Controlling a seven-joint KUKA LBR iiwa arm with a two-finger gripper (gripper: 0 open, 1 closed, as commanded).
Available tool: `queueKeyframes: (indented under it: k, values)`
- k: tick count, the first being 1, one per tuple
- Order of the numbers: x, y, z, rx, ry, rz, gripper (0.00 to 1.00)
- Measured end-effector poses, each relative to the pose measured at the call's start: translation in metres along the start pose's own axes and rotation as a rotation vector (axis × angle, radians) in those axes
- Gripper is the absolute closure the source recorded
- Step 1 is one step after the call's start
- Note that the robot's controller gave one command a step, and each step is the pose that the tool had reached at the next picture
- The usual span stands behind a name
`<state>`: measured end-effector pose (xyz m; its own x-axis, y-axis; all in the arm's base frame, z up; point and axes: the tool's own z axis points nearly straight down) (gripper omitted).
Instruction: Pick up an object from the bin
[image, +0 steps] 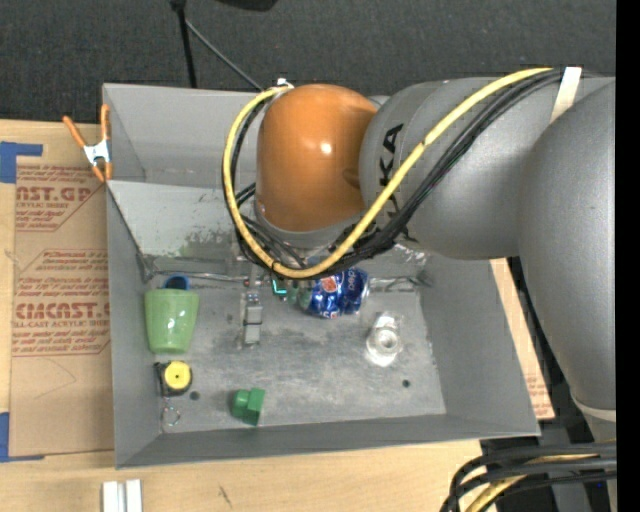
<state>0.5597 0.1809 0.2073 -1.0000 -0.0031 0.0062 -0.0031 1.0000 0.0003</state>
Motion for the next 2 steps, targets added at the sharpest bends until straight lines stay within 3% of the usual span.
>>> queueKeyframes:
  k: [1,2]
  values:
    - [0.001,0.043,0.109,0.003,-0.02,-0.26,0.0]
    - [-0.036,0.07,0.125,-0.009,-0.043,-0.677,0.0]
